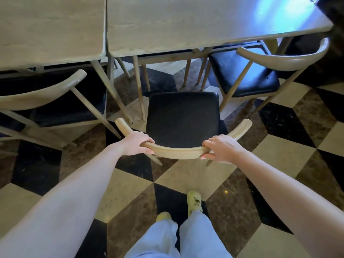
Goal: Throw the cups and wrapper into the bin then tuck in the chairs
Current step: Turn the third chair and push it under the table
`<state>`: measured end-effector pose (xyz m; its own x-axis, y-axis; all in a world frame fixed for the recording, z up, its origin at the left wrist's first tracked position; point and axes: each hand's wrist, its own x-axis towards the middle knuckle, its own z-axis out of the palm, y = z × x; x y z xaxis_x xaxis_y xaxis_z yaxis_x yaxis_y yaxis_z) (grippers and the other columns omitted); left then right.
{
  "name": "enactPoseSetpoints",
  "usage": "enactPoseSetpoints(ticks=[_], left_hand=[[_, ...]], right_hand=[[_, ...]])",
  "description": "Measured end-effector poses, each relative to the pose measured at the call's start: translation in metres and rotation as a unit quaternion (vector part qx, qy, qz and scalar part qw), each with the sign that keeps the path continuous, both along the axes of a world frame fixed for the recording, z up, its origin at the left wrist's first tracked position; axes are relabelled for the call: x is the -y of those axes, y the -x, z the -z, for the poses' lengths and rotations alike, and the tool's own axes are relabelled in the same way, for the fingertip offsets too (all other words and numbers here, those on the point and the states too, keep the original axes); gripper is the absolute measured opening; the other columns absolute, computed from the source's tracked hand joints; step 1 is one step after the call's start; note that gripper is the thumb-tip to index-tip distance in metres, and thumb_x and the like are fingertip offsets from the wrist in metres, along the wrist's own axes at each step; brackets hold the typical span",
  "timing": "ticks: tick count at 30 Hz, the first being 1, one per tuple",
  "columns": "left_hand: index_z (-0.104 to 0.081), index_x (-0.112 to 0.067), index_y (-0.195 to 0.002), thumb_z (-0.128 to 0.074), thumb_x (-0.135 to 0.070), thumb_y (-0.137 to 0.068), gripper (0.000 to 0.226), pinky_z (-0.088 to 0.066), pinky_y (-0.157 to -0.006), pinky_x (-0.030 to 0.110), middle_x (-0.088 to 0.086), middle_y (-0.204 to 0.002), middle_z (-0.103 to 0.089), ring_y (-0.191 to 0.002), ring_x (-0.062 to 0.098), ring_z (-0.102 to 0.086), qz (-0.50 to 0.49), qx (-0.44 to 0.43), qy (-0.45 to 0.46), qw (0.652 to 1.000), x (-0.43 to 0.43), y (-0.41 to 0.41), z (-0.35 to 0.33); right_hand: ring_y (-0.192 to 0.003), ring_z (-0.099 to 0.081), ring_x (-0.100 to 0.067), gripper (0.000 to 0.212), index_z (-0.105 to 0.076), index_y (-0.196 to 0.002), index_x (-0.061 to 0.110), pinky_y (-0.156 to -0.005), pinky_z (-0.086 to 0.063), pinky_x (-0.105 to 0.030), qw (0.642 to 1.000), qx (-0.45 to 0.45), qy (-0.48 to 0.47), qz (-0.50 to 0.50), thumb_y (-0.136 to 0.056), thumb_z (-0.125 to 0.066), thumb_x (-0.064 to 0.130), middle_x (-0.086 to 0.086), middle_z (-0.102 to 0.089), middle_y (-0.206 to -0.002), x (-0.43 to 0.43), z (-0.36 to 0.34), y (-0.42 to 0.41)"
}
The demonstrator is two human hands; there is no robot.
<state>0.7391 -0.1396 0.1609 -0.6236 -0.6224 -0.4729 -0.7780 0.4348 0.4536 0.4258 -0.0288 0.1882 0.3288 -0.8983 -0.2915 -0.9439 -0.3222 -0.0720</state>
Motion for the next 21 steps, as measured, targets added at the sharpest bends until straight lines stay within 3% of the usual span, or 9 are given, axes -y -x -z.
enactPoseSetpoints(ticks=[6,21], left_hand=[[-0.061,-0.025,-0.121,-0.064,-0.035,-0.088,0.035,-0.042,-0.101,0.031,-0.006,-0.121,-0.060,-0.110,0.010,-0.053,-0.025,-0.004,0.021,0.999,0.043,0.028,-0.002],[-0.063,-0.025,-0.118,-0.064,-0.038,-0.087,0.033,-0.039,-0.098,0.033,-0.014,-0.105,-0.054,-0.102,0.008,-0.048,-0.088,-0.006,0.021,0.996,0.158,0.099,-0.005]], right_hand=[[-0.100,-0.063,-0.016,0.052,-0.057,-0.119,0.023,-0.085,-0.052,-0.032,1.000,0.003,-0.014,-0.010,-0.088,-0.045,0.063,0.004,-0.067,-0.108,0.057,0.011,0.030],[-0.108,-0.061,-0.015,0.047,-0.056,-0.124,0.023,-0.094,-0.049,-0.031,0.997,0.025,-0.037,-0.055,-0.090,-0.049,0.055,0.004,-0.065,-0.117,0.222,0.018,0.111]])
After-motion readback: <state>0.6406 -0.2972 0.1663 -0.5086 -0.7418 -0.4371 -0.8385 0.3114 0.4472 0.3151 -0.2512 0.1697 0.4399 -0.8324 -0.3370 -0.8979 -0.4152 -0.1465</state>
